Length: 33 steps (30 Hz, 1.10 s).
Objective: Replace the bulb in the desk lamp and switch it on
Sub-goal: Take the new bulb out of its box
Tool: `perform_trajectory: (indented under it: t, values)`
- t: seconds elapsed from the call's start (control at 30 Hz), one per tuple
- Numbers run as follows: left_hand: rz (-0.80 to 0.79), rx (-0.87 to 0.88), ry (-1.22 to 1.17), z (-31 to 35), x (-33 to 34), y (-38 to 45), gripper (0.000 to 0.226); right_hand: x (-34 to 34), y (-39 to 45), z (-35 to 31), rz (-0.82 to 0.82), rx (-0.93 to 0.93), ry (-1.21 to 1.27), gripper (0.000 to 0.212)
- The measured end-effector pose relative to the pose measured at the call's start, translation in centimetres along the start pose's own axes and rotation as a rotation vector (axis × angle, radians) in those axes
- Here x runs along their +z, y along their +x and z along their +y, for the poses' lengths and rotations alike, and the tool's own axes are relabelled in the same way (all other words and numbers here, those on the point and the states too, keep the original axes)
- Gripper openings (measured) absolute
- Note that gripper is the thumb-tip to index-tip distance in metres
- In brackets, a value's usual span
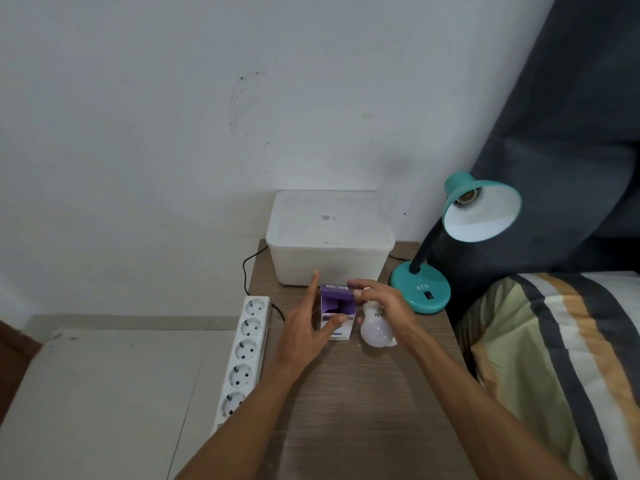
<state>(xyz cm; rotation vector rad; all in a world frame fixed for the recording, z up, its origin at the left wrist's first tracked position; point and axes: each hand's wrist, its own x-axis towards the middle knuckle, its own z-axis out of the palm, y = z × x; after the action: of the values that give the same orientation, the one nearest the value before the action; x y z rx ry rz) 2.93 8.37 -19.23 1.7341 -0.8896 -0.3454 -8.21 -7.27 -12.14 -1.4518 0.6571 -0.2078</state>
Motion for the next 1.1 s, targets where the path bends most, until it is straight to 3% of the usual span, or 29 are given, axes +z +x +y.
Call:
perform_trajectory:
  t: [0.17,0.53,1.1]
  values:
    - [-0.038,-0.012,0.032,0.4,-0.3,-0.3,0.097,0.0,-0.3,0.3,0.005,-0.043,-0.161,0.049]
    - [-0.037,0.043,0.032,0.4,-0.3,-0.8,0.075,1.0,-0.4,0.9,0.09,-0.148,-0.207,0.043]
    - [-0.018,0.025,0.041,0.4,-0.4,-0.7,0.073,1.3,-0.5,1.0,0.131,-0.144,-0.332,0.048]
